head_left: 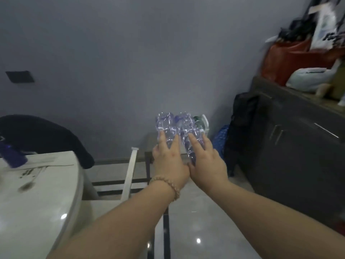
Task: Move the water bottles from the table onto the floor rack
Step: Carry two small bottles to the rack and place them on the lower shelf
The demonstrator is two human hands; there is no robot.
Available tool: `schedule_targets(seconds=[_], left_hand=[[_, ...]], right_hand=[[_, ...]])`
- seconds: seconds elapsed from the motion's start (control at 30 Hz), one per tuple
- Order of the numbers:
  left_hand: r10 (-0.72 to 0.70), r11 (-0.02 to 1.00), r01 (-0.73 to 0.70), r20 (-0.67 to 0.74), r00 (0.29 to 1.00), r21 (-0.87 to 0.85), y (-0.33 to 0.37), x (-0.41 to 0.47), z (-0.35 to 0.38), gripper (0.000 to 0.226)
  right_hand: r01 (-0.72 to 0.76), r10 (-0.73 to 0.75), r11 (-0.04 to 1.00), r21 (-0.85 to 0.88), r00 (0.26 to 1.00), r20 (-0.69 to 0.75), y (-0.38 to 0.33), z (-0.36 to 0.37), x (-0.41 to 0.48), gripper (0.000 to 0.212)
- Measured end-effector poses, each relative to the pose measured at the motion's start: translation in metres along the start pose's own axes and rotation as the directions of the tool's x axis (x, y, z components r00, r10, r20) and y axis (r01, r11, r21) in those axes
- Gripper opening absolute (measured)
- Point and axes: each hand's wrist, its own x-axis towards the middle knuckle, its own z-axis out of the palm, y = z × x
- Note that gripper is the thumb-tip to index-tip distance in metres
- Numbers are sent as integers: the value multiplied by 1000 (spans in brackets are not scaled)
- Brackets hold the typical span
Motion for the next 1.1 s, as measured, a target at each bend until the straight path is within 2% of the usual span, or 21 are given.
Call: schedule_targets(seconds=[0.17, 0.33, 0.67, 0.83, 0.93, 1.1], left_hand=[[-2, 997, 14, 177, 984, -69, 27, 4, 85, 88], [-54, 993, 83, 302, 952, -84, 22, 35, 161, 89], [-155, 980, 197, 491, 857, -35, -15, 176, 308, 88], [-211, 968, 249, 553, 806, 7, -30, 237, 363, 87], [-269, 955, 291, 555, 787, 51, -42, 271, 402, 87], [-352, 926, 365, 554, 755, 91, -69, 311, 478, 89]], right_hand=[[-123, 128, 991, -56, 986, 109, 86, 24, 3, 90], [-186, 199, 979, -81, 953, 229, 143, 68, 32, 92], [-262, 279, 960, -99, 870, 407, 238, 182, 178, 83], [-280, 291, 955, -97, 822, 490, 276, 231, 239, 84], [-269, 270, 960, -80, 808, 523, 302, 268, 275, 84], [-254, 226, 966, -47, 745, 628, 352, 344, 319, 86]])
